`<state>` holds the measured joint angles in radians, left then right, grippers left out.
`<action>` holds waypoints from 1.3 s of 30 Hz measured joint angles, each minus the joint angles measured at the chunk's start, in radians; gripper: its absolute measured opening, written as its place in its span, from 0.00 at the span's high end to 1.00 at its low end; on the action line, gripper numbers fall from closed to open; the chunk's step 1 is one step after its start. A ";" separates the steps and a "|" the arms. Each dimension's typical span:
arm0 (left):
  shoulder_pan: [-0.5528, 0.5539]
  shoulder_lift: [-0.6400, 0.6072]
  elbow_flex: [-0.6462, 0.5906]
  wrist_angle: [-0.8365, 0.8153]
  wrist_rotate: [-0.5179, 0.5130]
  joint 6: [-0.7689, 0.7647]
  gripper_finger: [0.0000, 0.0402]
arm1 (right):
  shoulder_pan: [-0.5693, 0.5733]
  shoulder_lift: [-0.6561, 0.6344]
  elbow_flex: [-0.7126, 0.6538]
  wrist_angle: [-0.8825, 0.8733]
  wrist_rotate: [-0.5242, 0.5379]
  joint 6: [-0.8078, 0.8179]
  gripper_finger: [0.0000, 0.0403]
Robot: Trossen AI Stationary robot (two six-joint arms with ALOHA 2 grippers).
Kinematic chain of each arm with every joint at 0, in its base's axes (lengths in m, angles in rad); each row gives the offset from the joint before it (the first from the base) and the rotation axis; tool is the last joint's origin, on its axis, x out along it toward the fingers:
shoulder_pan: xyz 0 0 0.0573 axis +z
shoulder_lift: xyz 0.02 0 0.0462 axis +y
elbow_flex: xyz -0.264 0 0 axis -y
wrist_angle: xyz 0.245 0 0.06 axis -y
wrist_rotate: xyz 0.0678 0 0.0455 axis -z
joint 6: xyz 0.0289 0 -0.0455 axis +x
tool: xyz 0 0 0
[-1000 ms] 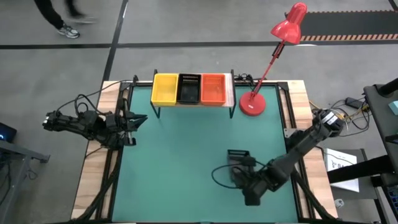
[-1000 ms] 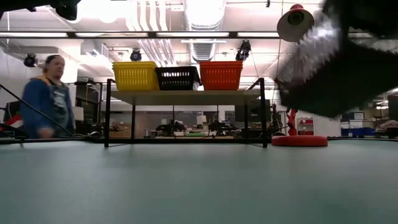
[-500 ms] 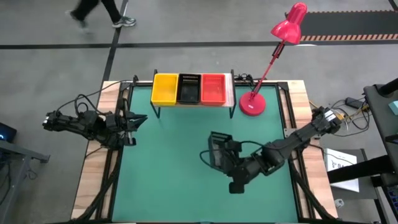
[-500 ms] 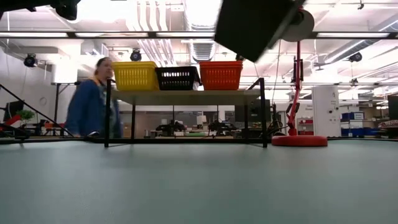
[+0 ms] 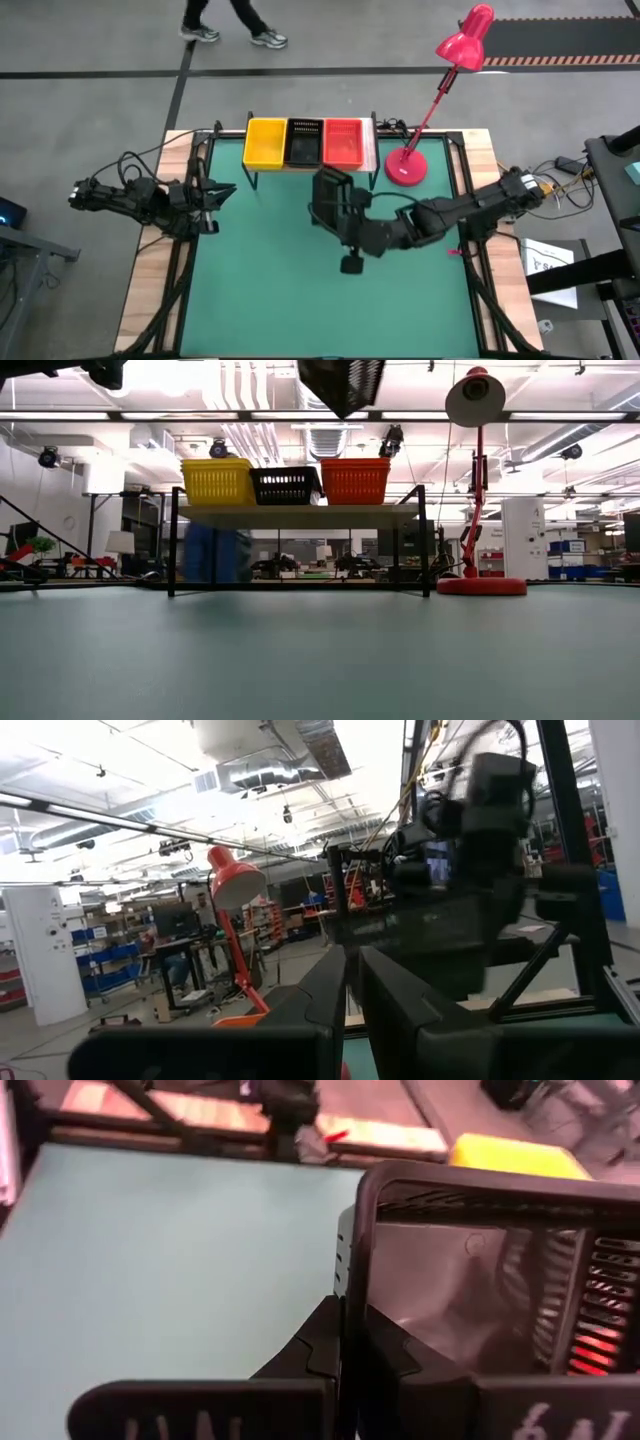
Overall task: Stack baskets on shelf by color
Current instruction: Stack the black bin on top of the black bin on the shelf
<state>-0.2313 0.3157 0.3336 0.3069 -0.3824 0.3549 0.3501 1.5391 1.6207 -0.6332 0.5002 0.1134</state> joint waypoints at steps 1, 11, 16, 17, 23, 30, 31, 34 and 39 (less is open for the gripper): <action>0.000 0.000 0.000 0.000 0.000 0.002 0.96 | -0.014 0.000 0.005 0.014 0.002 -0.020 0.98; 0.000 -0.008 0.000 0.001 0.000 0.029 0.96 | -0.166 0.099 0.169 0.039 0.001 -0.235 0.98; 0.000 -0.011 0.000 -0.001 0.000 0.045 0.96 | -0.265 0.206 0.320 -0.061 -0.003 -0.310 0.98; 0.000 -0.011 0.000 -0.001 0.000 0.045 0.96 | -0.290 0.229 0.359 -0.088 -0.003 -0.289 0.98; 0.000 -0.010 0.000 -0.001 0.000 0.046 0.96 | -0.408 0.358 0.554 -0.217 -0.071 -0.281 0.98; 0.000 -0.013 0.000 0.001 0.000 0.054 0.96 | -0.496 0.475 0.709 -0.341 -0.146 -0.314 0.98; 0.000 -0.013 0.000 0.001 0.000 0.054 0.96 | -0.505 0.486 0.722 -0.352 -0.153 -0.321 0.98; 0.000 -0.013 0.000 0.000 0.000 0.054 0.96 | -0.516 0.508 0.729 -0.359 -0.170 -0.348 0.98; 0.000 -0.013 0.000 0.000 0.000 0.054 0.96 | -0.528 0.531 0.729 -0.362 -0.176 -0.379 0.98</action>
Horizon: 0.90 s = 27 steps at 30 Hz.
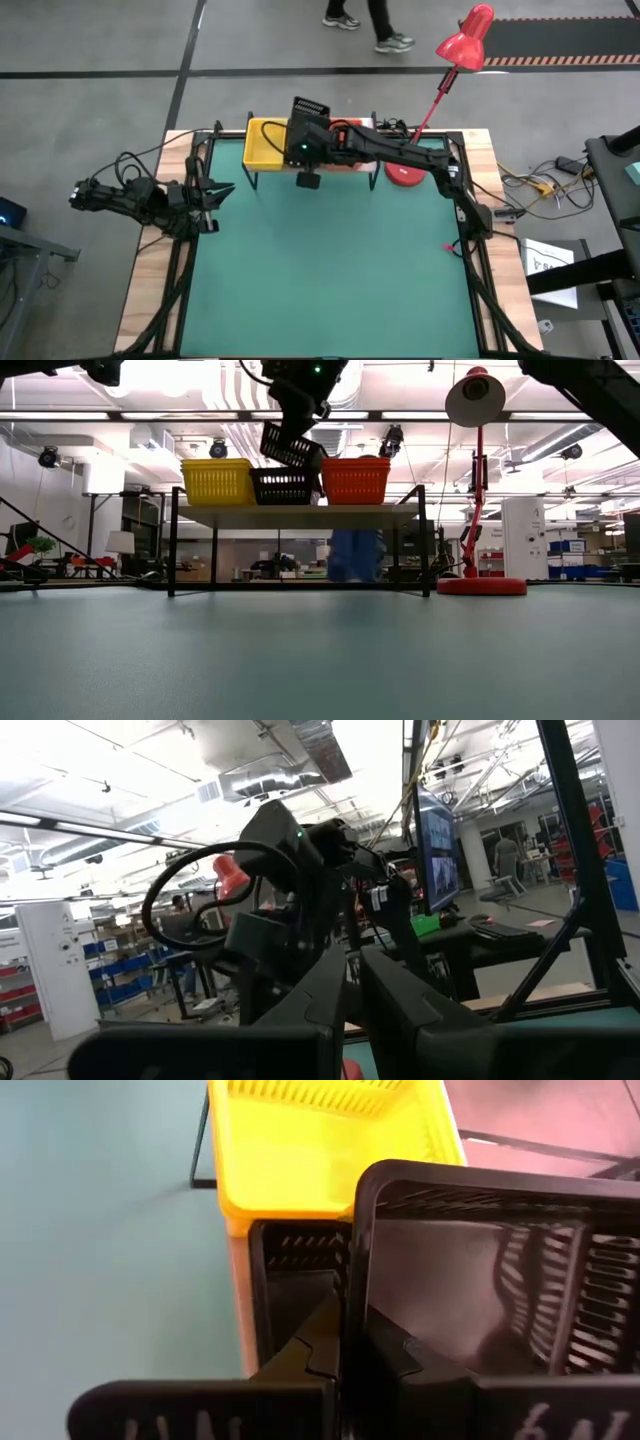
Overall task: Stack baskets on shelf by color
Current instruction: Stack the black bin on top of the black bin on the shelf, then return to Home Position
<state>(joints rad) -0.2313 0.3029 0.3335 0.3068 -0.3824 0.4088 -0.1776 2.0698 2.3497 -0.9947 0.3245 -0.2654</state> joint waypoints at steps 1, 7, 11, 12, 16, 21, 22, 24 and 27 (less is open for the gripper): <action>0.000 0.000 0.000 0.000 0.000 0.000 0.96 | -0.001 0.002 0.000 0.000 -0.006 -0.013 0.98; 0.000 0.000 0.000 0.000 0.000 0.000 0.96 | 0.001 0.002 0.000 -0.003 -0.072 -0.024 0.98; 0.000 0.000 0.000 0.000 0.000 0.000 0.96 | 0.000 0.002 0.000 -0.005 -0.069 -0.024 0.98; 0.000 0.000 0.000 0.000 0.000 0.000 0.96 | 0.000 0.002 0.000 -0.004 -0.064 -0.024 0.97; 0.000 0.000 0.000 0.000 0.000 -0.001 0.96 | -0.005 0.002 0.000 -0.005 -0.063 -0.015 0.93; 0.000 0.000 0.000 0.000 0.000 -0.001 0.96 | -0.006 0.001 0.000 -0.004 -0.062 -0.004 0.84; 0.000 0.000 0.000 0.000 0.000 -0.001 0.96 | -0.006 0.001 0.000 -0.004 -0.063 0.002 0.82; 0.000 0.000 0.000 0.000 0.000 -0.001 0.96 | -0.006 0.001 0.000 -0.004 -0.062 0.003 0.79; 0.000 0.000 0.000 0.000 0.000 -0.001 0.96 | -0.006 -0.007 0.000 -0.005 -0.063 0.002 0.75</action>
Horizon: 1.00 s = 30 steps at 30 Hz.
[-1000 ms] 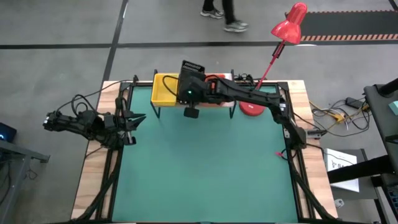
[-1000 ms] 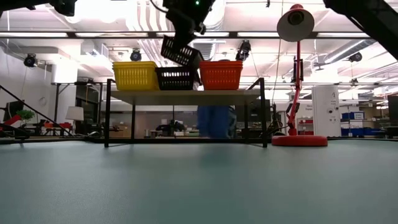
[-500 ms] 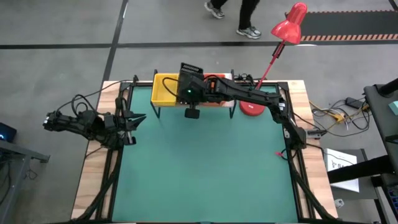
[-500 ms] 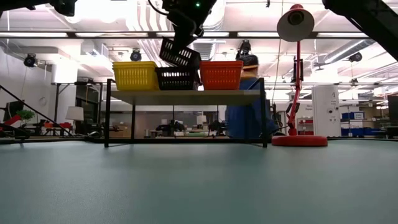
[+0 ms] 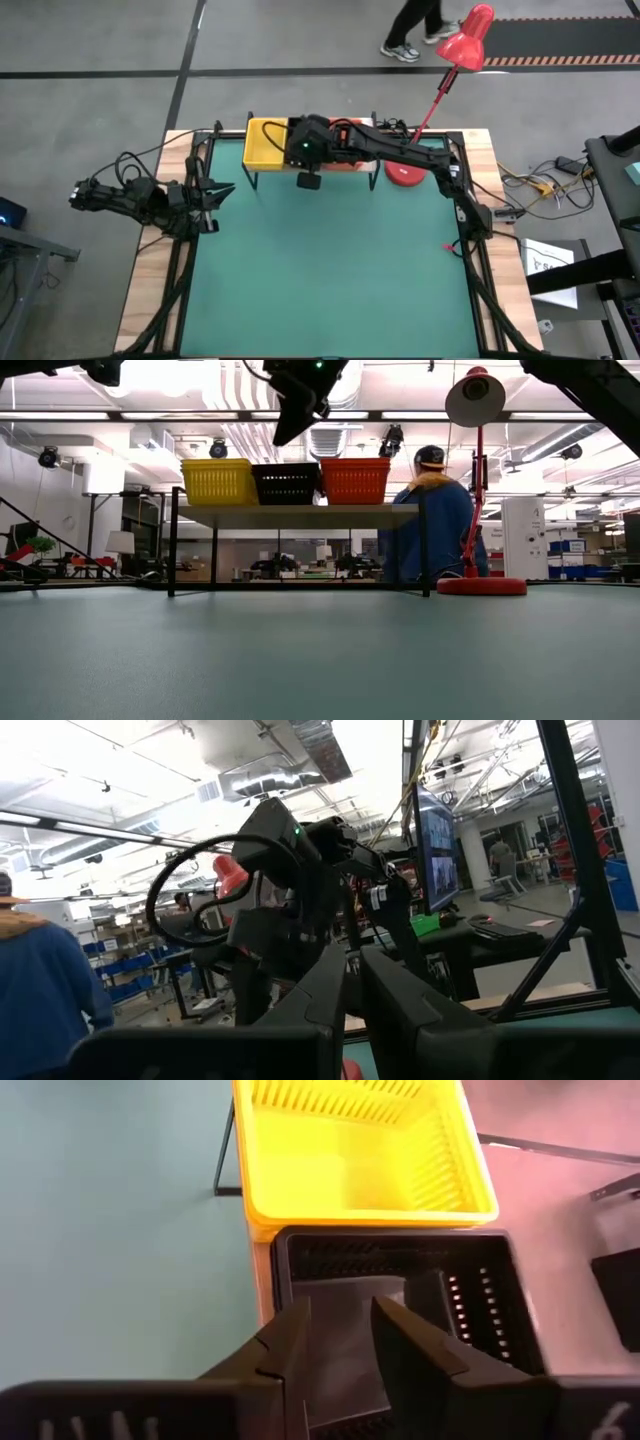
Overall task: Stack baskets on shelf by color
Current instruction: Return to Home Position
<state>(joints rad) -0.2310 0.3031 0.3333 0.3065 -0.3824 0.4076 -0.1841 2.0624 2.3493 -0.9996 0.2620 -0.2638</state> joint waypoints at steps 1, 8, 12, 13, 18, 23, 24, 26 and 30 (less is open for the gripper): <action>0.000 0.000 0.000 0.000 0.000 0.000 0.96 | 0.000 -0.006 0.000 0.001 0.000 0.001 0.75; 0.000 0.000 0.000 0.000 0.000 0.000 0.96 | 0.003 -0.043 0.007 -0.010 -0.009 0.031 0.81; 0.000 0.000 0.000 0.000 0.000 0.000 0.96 | 0.032 -0.052 0.007 -0.087 -0.033 0.060 0.90; 0.000 0.000 0.000 0.000 0.000 0.000 0.96 | 0.045 -0.057 0.006 -0.110 -0.034 0.067 0.93; 0.000 0.000 0.000 -0.001 0.000 0.000 0.96 | 0.128 -0.064 -0.029 -0.174 -0.026 0.091 0.97; 0.000 0.000 0.000 -0.021 0.000 -0.008 0.96 | 0.211 -0.157 -0.240 -0.089 -0.031 0.100 0.98; 0.000 0.000 0.000 -0.024 0.000 -0.008 0.96 | 0.220 -0.192 -0.312 -0.039 -0.031 0.113 0.98; 0.000 0.000 0.000 -0.035 0.005 -0.008 0.96 | 0.232 -0.279 -0.479 0.093 -0.026 0.120 0.98; 0.000 0.006 0.000 -0.080 0.015 -0.026 0.96 | 0.256 -0.460 -0.848 0.411 -0.025 0.091 0.98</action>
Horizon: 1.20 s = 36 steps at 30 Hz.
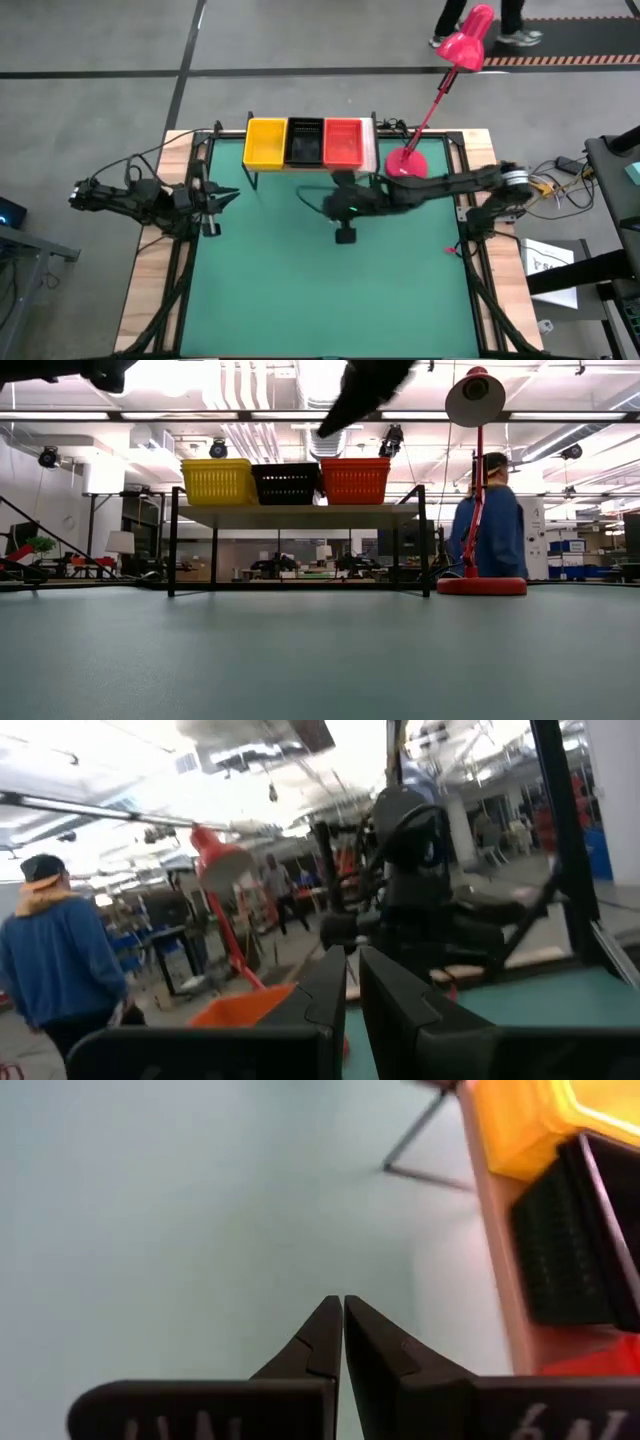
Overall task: Stack baskets on shelf by color
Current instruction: Return to Home Position
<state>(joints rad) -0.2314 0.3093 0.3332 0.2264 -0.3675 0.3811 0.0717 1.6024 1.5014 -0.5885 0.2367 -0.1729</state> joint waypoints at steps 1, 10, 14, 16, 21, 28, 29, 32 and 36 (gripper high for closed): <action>0.000 0.003 0.000 -0.014 0.001 -0.002 0.96 | 0.005 -0.044 -0.089 0.085 -0.001 -0.022 0.98; 0.000 -0.009 0.000 -0.485 0.329 0.026 0.96 | -0.029 -0.410 -0.729 0.810 -0.007 -0.244 0.98; 0.001 -0.042 -0.008 -0.457 0.400 0.048 0.96 | -0.077 -0.603 -0.896 0.833 -0.024 -0.204 0.98; 0.001 -0.060 -0.016 -0.438 0.395 0.048 0.96 | -0.091 -0.704 -0.966 0.826 -0.053 -0.168 0.98; 0.001 -0.138 -0.052 -0.397 0.384 0.048 0.96 | -0.094 -0.946 -1.100 0.833 -0.067 -0.141 0.98; 0.001 -0.295 -0.120 -0.392 0.382 0.048 0.96 | -0.094 -1.201 -1.254 0.833 -0.061 -0.139 0.98; 0.001 -0.296 -0.129 -0.382 0.381 0.047 0.96 | -0.094 -1.231 -1.272 0.834 -0.061 -0.134 0.98; 0.002 -0.285 -0.137 -0.391 0.380 0.047 0.96 | -0.097 -1.313 -1.325 0.832 -0.061 -0.123 0.98; 0.002 -0.285 -0.153 -0.404 0.377 0.039 0.96 | -0.097 -1.404 -1.383 0.827 -0.061 -0.115 0.98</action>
<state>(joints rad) -0.2291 0.0241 0.1803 -0.1776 0.0092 0.4205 -0.0252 0.1988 0.1182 0.2381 0.1758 -0.2880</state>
